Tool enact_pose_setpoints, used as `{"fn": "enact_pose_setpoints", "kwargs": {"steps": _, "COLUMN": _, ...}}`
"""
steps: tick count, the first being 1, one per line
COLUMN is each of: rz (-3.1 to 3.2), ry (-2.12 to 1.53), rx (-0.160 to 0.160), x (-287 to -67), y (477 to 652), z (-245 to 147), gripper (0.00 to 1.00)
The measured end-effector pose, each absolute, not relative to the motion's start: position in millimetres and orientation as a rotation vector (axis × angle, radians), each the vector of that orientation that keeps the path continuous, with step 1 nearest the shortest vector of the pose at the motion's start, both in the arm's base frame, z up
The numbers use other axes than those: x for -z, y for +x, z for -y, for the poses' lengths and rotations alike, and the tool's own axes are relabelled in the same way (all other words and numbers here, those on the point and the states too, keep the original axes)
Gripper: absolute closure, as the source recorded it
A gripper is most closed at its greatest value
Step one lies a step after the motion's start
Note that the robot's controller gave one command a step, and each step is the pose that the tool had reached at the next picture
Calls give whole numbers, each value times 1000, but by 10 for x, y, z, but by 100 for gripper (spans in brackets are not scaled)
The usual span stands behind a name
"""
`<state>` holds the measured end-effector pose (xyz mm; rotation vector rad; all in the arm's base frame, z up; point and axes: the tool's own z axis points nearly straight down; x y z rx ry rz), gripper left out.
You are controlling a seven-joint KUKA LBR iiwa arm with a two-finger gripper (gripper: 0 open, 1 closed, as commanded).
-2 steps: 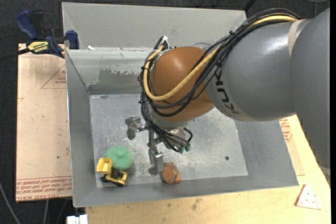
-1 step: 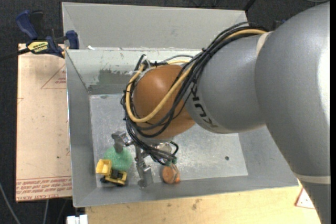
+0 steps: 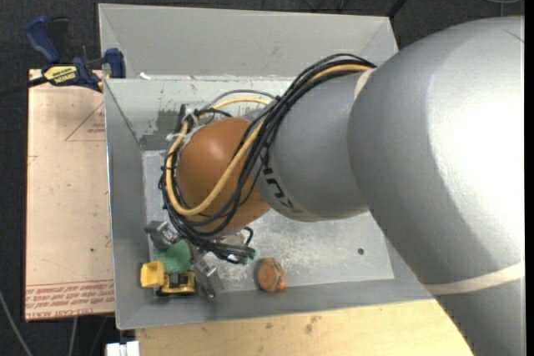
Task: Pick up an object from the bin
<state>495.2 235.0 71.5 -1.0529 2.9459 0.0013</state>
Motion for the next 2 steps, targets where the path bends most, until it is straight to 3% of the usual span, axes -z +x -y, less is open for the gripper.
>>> {"fn": "enact_pose_setpoints", "kwargs": {"steps": 1, "rz": -2933, "ry": -1063, "rx": -3, "x": -745, "y": 4944, "z": -2383, "gripper": 100}}
{"fn": "enact_pose_setpoints", "kwargs": {"steps": 2, "rz": -2933, "ry": -1063, "rx": -3, "x": -745, "y": 4944, "z": -2383, "gripper": 100}}
